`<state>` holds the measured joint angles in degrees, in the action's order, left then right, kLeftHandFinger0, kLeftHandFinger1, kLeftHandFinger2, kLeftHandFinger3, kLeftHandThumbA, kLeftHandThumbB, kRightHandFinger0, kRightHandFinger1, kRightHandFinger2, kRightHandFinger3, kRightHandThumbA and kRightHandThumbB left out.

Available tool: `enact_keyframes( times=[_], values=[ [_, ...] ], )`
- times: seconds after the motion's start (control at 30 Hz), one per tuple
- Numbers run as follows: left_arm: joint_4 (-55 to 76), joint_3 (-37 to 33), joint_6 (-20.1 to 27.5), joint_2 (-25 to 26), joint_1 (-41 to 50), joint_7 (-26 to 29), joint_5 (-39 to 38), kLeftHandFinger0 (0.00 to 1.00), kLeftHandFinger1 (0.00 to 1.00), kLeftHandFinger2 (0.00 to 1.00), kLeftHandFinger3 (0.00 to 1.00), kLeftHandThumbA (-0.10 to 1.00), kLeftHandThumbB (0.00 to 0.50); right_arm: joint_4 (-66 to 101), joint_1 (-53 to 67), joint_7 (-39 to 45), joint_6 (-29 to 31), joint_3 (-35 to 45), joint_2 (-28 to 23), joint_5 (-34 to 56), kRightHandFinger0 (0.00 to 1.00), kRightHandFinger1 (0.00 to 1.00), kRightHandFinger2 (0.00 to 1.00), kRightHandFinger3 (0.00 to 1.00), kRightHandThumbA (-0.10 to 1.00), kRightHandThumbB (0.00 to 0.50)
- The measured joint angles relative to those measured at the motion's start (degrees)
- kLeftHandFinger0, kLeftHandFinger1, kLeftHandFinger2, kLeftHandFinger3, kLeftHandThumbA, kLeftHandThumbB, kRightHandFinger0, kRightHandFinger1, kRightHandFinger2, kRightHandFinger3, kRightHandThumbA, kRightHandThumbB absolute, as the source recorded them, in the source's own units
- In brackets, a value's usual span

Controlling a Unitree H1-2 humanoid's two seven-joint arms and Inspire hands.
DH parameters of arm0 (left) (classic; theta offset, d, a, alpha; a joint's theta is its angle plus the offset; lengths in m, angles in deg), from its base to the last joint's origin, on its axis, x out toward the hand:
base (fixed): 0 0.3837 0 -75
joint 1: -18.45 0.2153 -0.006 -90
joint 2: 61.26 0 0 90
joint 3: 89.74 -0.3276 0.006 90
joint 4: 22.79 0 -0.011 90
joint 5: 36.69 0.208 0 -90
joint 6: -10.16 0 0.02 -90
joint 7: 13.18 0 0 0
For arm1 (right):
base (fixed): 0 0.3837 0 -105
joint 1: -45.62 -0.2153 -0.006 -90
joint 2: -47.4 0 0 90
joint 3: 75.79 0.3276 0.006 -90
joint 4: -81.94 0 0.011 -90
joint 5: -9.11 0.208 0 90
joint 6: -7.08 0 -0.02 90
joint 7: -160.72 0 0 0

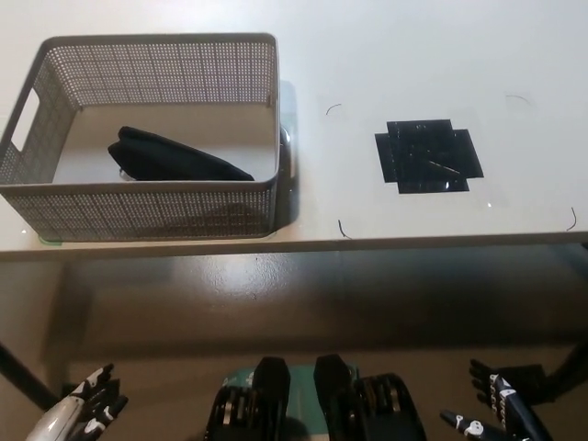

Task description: Use the right hand to pick up the pencil case on the right hand side and put it into a grey container on the left side

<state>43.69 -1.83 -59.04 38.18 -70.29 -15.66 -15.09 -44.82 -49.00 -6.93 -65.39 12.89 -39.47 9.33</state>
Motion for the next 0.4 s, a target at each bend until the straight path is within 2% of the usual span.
enact_keyframes(
  times=[0.1, 0.23, 0.3, 0.33, 0.4],
  values=[
    [0.11, 0.17, -0.10, -0.25, -0.01, 0.11, -0.14, 1.00, 1.00, 1.00, 1.00, 1.00, 0.199, 0.52, 0.00, -0.03, 0.02, -0.41, -0.01, -0.12, 1.00, 1.00, 1.00, 1.00, 1.00, 0.302],
    [0.24, 0.22, -0.27, -0.65, -0.01, 0.31, -0.23, 1.00, 1.00, 1.00, 1.00, 1.00, 0.184, 1.14, -0.02, -0.12, 0.02, -0.89, -0.09, -0.67, 1.00, 1.00, 1.00, 1.00, 1.00, 0.308],
    [0.41, 0.18, -0.35, -0.68, -0.04, 0.46, -0.10, 1.00, 1.00, 1.00, 1.00, 1.00, 0.217, 1.34, -0.03, -0.13, 0.02, -0.97, -0.14, -0.98, 1.00, 1.00, 1.00, 1.00, 1.00, 0.305],
    [0.58, 0.16, -0.48, -0.68, -0.14, 0.52, 0.04, 1.00, 1.00, 1.00, 1.00, 1.00, 0.230, 1.43, -0.17, -0.14, 0.02, -1.04, -0.21, -1.15, 1.00, 1.00, 1.00, 1.00, 1.00, 0.318],
    [0.67, 0.01, -0.76, -0.67, -0.75, 0.63, 0.52, 1.00, 1.00, 1.00, 1.00, 1.00, 0.227, 1.45, -0.84, -0.17, 0.00, -1.09, -0.47, -1.40, 1.00, 1.00, 1.00, 1.00, 1.00, 0.311]
  ],
)
